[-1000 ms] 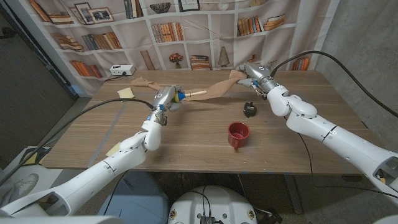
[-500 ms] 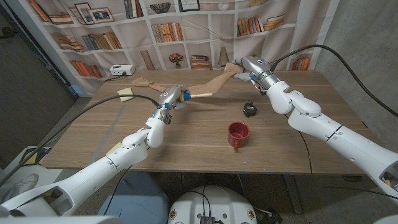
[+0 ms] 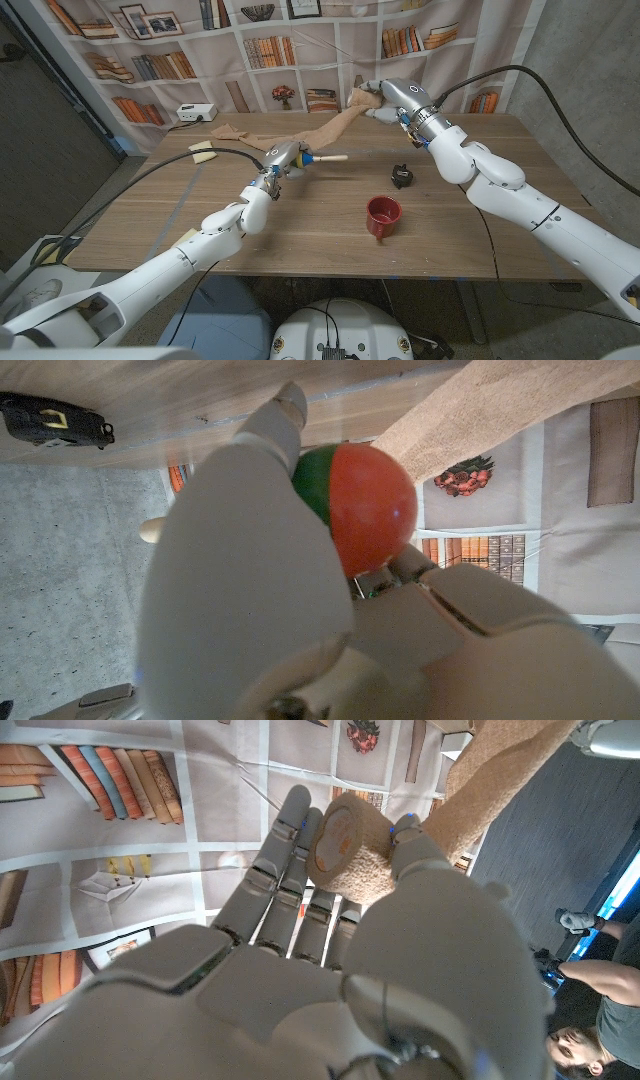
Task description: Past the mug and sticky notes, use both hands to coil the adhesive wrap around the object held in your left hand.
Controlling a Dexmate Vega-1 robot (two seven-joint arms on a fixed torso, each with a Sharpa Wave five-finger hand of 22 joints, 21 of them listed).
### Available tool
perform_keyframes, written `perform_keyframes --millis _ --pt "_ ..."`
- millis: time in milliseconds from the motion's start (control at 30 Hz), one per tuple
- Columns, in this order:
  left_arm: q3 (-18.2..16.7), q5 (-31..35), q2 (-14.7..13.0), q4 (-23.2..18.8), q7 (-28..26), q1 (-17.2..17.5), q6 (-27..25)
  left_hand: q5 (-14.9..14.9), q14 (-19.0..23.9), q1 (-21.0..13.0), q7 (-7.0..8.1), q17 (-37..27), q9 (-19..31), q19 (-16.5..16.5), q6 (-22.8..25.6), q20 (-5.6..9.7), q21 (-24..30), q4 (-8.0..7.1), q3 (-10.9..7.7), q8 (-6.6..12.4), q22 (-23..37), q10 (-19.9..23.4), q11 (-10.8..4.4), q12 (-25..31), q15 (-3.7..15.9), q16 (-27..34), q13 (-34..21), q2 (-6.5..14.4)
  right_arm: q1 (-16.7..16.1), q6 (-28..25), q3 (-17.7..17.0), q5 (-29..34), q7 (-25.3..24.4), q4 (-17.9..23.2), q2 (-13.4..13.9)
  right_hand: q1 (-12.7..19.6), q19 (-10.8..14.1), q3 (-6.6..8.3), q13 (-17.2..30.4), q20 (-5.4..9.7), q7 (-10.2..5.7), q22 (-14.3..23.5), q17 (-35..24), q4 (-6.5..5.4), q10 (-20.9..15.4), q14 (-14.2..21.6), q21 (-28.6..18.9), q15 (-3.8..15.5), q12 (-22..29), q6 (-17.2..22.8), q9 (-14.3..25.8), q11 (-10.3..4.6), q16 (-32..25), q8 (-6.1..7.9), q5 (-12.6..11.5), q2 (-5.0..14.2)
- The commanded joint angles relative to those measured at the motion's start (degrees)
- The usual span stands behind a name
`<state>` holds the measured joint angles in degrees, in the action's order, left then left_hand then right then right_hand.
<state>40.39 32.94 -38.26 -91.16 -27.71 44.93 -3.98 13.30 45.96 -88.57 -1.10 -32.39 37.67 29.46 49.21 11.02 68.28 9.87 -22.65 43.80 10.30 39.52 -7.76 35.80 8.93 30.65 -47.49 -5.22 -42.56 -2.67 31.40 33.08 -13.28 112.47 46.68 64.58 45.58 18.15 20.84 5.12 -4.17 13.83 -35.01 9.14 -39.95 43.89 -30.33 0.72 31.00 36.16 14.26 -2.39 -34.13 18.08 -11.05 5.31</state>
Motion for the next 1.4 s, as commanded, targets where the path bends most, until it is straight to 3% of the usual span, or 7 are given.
perform_keyframes --millis 33,533,733,867,933,1400 --pt "-0.7 -3.3 0.8 0.9 1.8 -0.6 -0.2 -0.2 1.0 -9.1 -0.16 0.1 0.1 0.4 0.6 0.17 -0.2 0.0 0.08 -0.35 0.2 0.5 -0.17 0.0 0.34 -0.3 -0.2 9.3 -3.3 3.7 -3.4 -3.0 3.3 3.7 1.9 4.4 -0.5 2.0 0.5 3.71 -2.56 0.3 -0.5 -0.2 -7.1 4.8 -0.7 12.9 0.7 3.7 0.2 -6.19 -0.1 0.61 -0.3 4.04" --pt "-2.3 -6.5 -0.3 -0.4 4.7 -1.4 -1.3 -0.3 1.2 -9.1 -0.3 0.1 0.1 0.5 0.7 0.19 -0.2 -0.01 0.11 -0.41 0.2 0.5 -0.07 -0.1 0.37 -0.4 -0.2 9.2 -6.7 5.9 -5.4 -5.3 7.7 5.2 4.5 4.8 -1.1 1.97 0.6 3.33 -2.67 0.5 -1.5 0.01 -8.0 5.6 -2.0 12.88 1.2 5.4 0.4 -5.95 0.4 0.87 -0.5 3.75" --pt "-1.3 -3.2 -1.2 -1.2 4.6 -2.4 -2.8 -0.3 1.3 -9.1 -0.34 0.2 0.2 0.5 0.6 0.2 -0.2 -0.01 0.11 -0.37 0.2 0.6 -0.1 -0.1 0.39 -0.4 -0.1 9.2 -7.9 6.2 -6.3 -6.4 9.2 6.4 5.0 5.0 -1.3 1.95 0.6 3.17 -2.68 0.5 -1.8 0.11 -8.4 5.6 -2.4 12.89 1.4 5.9 0.5 -6.08 0.7 0.97 -0.7 3.56" --pt "-1.2 -3.0 -1.2 -1.2 5.1 -2.8 -2.9 -0.3 1.2 -9.1 -0.22 0.2 0.3 0.5 0.6 0.19 -0.2 -0.01 0.09 -0.36 0.2 0.6 -0.05 -0.2 0.39 -0.5 -0.1 9.2 -8.2 6.9 -6.7 -7.5 10.4 6.7 5.4 5.1 -1.4 1.93 0.4 3.08 -2.44 0.5 -2.1 0.18 -9.0 5.9 -2.9 12.9 1.6 6.4 0.5 -5.83 0.8 1.06 -0.8 3.42" --pt "-1.1 -3.0 -1.1 -1.1 5.1 -2.9 -2.9 -0.3 1.3 -9.1 -0.29 0.2 0.2 0.5 0.6 0.2 -0.2 -0.01 0.08 -0.39 0.2 0.6 -0.1 -0.1 0.39 -0.5 -0.2 9.2 -8.5 6.8 -7.0 -7.5 10.7 7.0 5.6 5.3 -1.5 1.92 0.4 3.01 -2.4 0.5 -2.4 0.25 -10.5 6.1 -3.3 12.88 2.2 6.5 0.5 -5.03 1.0 0.99 -1.0 3.28" --pt "-1.6 -3.6 -0.5 -0.7 5.4 -3.7 -4.4 -0.3 1.3 -9.1 -0.26 0.3 0.1 0.5 0.7 0.25 -0.3 -0.03 0.07 -0.44 0.2 0.6 -0.15 -0.2 0.33 -0.6 -0.1 9.2 -10.1 7.5 -8.9 -9.7 13.2 8.8 7.2 5.6 -1.2 1.88 -0.1 2.59 -1.72 0.5 -3.2 0.33 -11.9 7.4 -5.0 12.86 2.7 7.9 0.7 -4.74 1.6 1.07 -1.5 2.88"
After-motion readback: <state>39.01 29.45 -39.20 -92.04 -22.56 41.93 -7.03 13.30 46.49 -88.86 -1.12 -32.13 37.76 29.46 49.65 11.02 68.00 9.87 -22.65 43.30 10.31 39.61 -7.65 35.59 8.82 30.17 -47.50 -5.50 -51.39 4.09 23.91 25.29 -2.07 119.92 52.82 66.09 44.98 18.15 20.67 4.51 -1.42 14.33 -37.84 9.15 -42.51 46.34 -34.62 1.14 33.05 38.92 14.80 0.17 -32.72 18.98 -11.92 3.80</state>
